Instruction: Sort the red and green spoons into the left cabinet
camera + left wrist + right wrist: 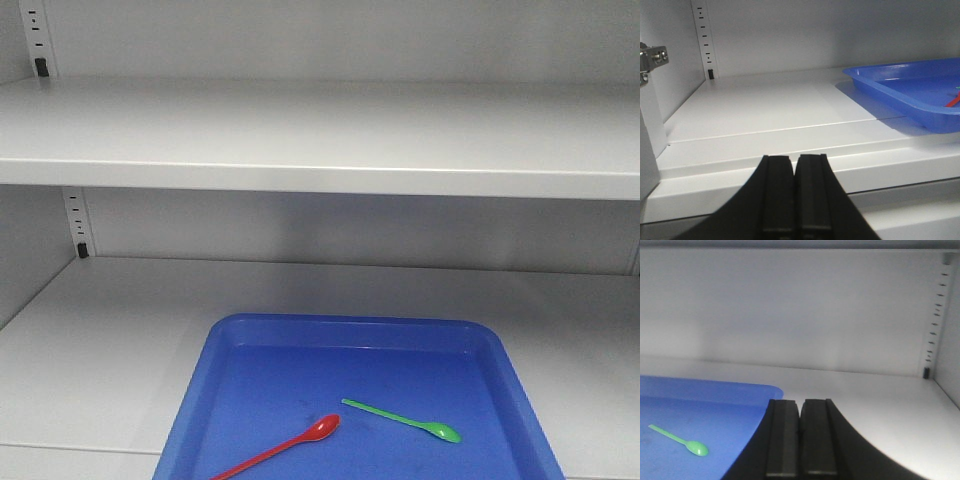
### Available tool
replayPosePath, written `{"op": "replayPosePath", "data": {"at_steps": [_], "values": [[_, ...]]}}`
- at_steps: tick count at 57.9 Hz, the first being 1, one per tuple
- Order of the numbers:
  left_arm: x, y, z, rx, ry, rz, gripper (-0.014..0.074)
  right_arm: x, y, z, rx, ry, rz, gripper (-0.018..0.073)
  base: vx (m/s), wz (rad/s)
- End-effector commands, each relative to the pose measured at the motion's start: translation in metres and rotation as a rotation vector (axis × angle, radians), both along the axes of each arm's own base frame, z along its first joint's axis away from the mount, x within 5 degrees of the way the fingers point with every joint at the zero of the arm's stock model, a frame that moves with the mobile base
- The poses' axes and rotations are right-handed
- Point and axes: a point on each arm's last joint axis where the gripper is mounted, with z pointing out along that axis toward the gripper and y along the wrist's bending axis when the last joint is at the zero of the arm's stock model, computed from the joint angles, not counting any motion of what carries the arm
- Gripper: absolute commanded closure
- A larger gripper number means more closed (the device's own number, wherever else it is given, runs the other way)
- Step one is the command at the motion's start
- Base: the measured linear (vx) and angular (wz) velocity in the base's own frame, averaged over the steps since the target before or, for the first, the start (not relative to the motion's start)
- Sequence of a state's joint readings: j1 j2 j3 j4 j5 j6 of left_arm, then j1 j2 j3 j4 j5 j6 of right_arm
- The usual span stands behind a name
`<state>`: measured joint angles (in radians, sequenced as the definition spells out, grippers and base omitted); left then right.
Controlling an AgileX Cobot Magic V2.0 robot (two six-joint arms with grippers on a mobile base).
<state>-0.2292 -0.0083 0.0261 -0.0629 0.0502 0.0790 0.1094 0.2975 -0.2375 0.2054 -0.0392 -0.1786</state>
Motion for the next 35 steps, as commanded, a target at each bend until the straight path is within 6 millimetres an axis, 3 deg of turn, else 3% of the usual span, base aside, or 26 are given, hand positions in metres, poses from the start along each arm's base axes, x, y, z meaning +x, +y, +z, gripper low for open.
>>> {"op": "replayPosePath", "data": {"at_steps": [1,18,35], "values": [[-0.002,0.001,0.009,-0.039,-0.093,0.004,0.0596,-0.010,-0.006,-0.009,0.065,-0.112,-0.054,0.0565,0.00,0.00],[-0.002,0.001,0.009,-0.039,-0.093,0.004,0.0596,-0.023,-0.013,-0.066,0.067,-0.099,-0.165,0.0565,0.00,0.00],[-0.002,0.001,0.009,-0.039,-0.095,0.004,0.0596,-0.026,-0.010,-0.076,-0.034,-0.009,-0.133,0.0565,0.00,0.00]]}}
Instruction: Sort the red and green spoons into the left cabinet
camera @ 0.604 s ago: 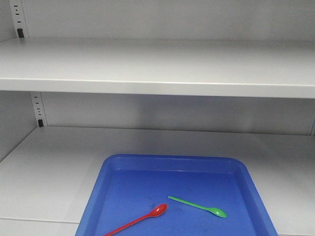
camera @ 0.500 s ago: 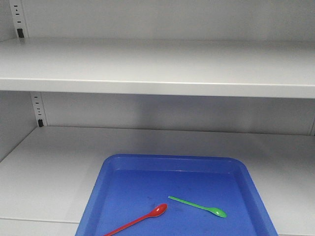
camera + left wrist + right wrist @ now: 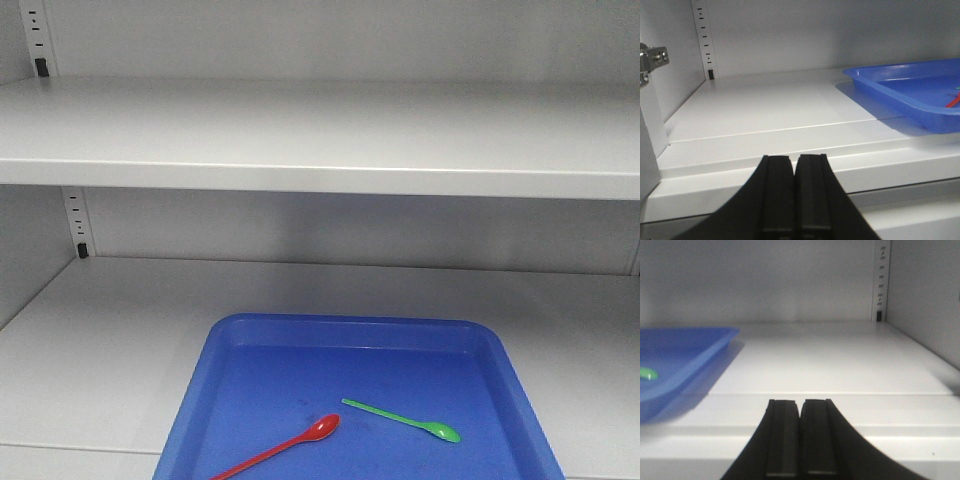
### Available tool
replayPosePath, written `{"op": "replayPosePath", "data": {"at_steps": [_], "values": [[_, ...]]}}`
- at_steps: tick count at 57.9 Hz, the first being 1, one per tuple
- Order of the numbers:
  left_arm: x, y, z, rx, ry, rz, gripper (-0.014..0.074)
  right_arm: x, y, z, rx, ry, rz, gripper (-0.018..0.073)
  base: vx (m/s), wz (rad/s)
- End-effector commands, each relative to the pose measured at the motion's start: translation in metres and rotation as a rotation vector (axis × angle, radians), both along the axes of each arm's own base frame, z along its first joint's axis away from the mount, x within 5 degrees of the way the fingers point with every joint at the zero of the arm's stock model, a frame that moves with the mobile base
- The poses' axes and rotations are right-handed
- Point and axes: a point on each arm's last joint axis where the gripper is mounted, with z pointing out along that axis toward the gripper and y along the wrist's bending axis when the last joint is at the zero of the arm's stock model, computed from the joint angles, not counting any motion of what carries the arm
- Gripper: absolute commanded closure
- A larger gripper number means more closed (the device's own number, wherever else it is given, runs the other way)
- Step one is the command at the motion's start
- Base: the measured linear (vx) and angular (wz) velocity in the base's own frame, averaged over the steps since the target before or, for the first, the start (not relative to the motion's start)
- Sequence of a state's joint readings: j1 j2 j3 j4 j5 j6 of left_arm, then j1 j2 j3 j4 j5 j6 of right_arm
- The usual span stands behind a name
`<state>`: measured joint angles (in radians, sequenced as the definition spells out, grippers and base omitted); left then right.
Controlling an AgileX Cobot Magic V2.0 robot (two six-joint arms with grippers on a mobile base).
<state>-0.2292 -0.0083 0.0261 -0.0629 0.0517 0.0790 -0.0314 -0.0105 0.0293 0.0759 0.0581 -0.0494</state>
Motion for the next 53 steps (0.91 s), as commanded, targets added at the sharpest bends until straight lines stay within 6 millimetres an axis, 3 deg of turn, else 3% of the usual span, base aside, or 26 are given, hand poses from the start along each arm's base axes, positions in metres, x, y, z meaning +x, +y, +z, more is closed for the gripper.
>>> {"op": "replayPosePath", "data": {"at_steps": [1,53], "values": [[-0.0021,0.0010,0.0091,-0.039,-0.096,0.005,0.0596,-0.0009,-0.0003,0.0025,-0.034,-0.062,-0.004,0.0565,0.00,0.00],[-0.0021,0.0010,0.0091,-0.039,-0.096,0.005,0.0596,-0.0009,-0.0002,0.0013,-0.031,-0.049,-0.003,0.0565,0.00,0.00]]}}
